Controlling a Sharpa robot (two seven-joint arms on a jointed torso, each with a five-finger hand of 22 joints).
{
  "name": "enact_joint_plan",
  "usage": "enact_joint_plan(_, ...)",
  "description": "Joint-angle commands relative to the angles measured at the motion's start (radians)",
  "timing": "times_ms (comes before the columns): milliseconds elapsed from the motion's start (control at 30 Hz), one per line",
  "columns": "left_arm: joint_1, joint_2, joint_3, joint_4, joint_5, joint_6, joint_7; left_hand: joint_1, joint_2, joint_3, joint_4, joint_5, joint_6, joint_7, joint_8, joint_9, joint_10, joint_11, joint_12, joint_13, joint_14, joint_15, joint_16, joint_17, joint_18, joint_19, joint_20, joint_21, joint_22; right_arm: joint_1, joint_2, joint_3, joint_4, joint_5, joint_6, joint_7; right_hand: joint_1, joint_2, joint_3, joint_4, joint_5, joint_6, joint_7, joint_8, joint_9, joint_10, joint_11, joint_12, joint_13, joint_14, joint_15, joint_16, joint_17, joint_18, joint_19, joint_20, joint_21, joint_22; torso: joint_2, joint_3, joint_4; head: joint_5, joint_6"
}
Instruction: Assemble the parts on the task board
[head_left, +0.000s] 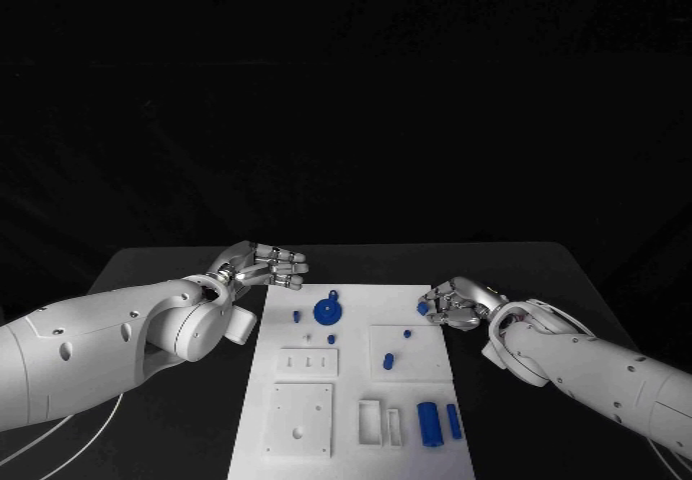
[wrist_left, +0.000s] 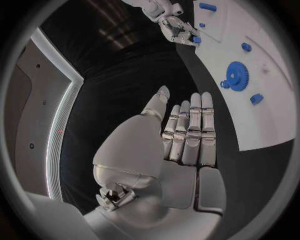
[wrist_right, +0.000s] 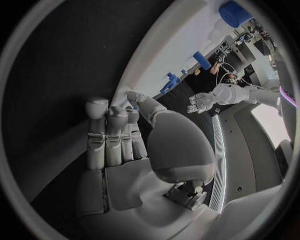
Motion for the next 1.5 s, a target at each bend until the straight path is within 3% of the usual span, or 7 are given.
enact_joint_plan(33,0.000,0.003,0.001,0.001,-0.004,0.016,0.002,0.001,0.003,-0.001,-0.005,0.000,-0.007,0.001,0.000,0.001,-0.008,0.001,0.003,0.002,0.001,0.006,0.005,0.000,-0.015,-0.001,0.003,0.004,-0.001,-0.001,0.005,0.000,-0.005,-0.019,0.035,0.015,-0.005,0.001,-0.011,0.002,-0.008,-0.005,-0.004,0.000,-0.001,0.000,-0.004,0.005,0.002,-0.001,-0.006,0.004,0.002,-0.012,-0.007,-0.002,0.006,0.068,0.000,-0.0012,0.0006,-0.001,-0.001)
enact_joint_plan(333,0.000,0.005,0.001,0.000,-0.005,0.017,0.000,0.003,0.003,-0.002,-0.003,0.000,-0.009,0.002,0.000,0.001,-0.009,0.002,0.003,0.002,0.001,0.006,0.005,0.001,-0.015,0.000,0.003,0.003,-0.003,-0.001,0.022,0.000,-0.024,-0.018,0.032,0.017,-0.002,0.012,-0.074,0.007,-0.026,-0.023,-0.001,0.000,-0.002,-0.002,-0.002,0.003,0.001,-0.001,-0.004,0.001,0.004,-0.013,-0.004,0.000,-0.004,0.067,0.001,-0.0013,0.0003,0.000,-0.003)
enact_joint_plan(700,0.000,0.006,0.001,-0.002,-0.006,0.020,-0.003,0.003,0.003,-0.003,-0.002,-0.001,-0.012,0.002,0.000,0.000,-0.010,0.002,0.003,0.002,0.001,0.006,0.005,0.000,-0.015,0.000,0.004,0.003,-0.003,0.001,0.031,0.000,-0.040,-0.012,0.034,0.018,-0.001,0.017,-0.087,0.008,-0.027,-0.029,0.004,0.001,-0.001,-0.003,0.000,0.000,-0.001,-0.001,-0.002,0.001,0.005,-0.013,-0.002,0.001,-0.009,0.067,-0.001,-0.0007,-0.0002,0.003,-0.007)
enact_joint_plan(967,0.000,0.005,0.001,-0.002,-0.008,0.023,-0.007,0.003,0.003,-0.003,-0.002,-0.001,-0.012,0.002,0.000,0.000,-0.010,0.002,0.003,0.002,0.001,0.006,0.005,0.000,-0.015,0.000,0.004,0.003,-0.003,0.002,0.031,0.000,-0.047,-0.011,0.041,0.021,-0.008,0.033,-0.058,0.007,-0.050,0.033,0.010,0.002,0.001,-0.002,0.002,0.010,0.008,0.000,-0.001,0.006,0.009,-0.011,-0.001,0.002,-0.004,0.069,-0.001,0.0002,-0.0009,0.003,-0.007)
enact_joint_plan(1067,0.000,0.005,0.001,-0.002,-0.008,0.023,-0.008,0.003,0.003,-0.003,-0.002,-0.001,-0.012,0.002,0.000,0.000,-0.010,0.002,0.003,0.002,0.001,0.006,0.005,0.000,-0.015,0.000,0.004,0.003,-0.003,0.002,0.031,0.000,-0.048,-0.008,0.043,0.025,-0.010,0.041,-0.053,0.011,-0.081,0.085,0.017,0.003,0.006,-0.002,0.007,0.015,0.012,0.001,0.002,0.006,0.010,-0.011,-0.001,0.004,-0.003,0.069,-0.001,0.0004,-0.0014,0.002,-0.007)
enact_joint_plan(1267,0.000,0.005,0.001,-0.002,-0.009,0.024,-0.009,0.003,0.003,-0.003,-0.002,-0.001,-0.012,0.002,0.000,0.000,-0.010,0.002,0.003,0.002,0.001,0.006,0.005,0.000,-0.015,0.000,0.004,0.003,-0.003,0.002,0.033,0.000,-0.046,-0.001,0.041,0.032,0.000,0.062,-0.092,0.027,-0.138,0.176,0.015,0.000,0.025,-0.005,0.020,0.020,0.014,0.000,0.012,0.008,0.011,-0.006,-0.001,0.013,-0.006,0.068,-0.001,0.0005,-0.0011,0.001,-0.009)
enact_joint_plan(1500,0.000,0.004,0.001,-0.002,-0.010,0.024,-0.010,0.007,0.005,-0.002,-0.001,-0.001,-0.011,0.002,0.000,0.001,-0.011,0.002,0.003,0.002,0.000,0.006,0.005,0.001,-0.015,0.000,0.003,0.003,-0.004,0.002,0.036,0.000,-0.047,-0.001,0.029,0.032,0.005,0.078,-0.114,0.035,-0.169,0.195,0.017,0.001,0.032,-0.006,0.026,0.022,0.014,0.001,0.016,0.009,0.011,-0.001,0.001,0.018,-0.010,0.068,0.000,0.0002,-0.0008,0.001,-0.009)
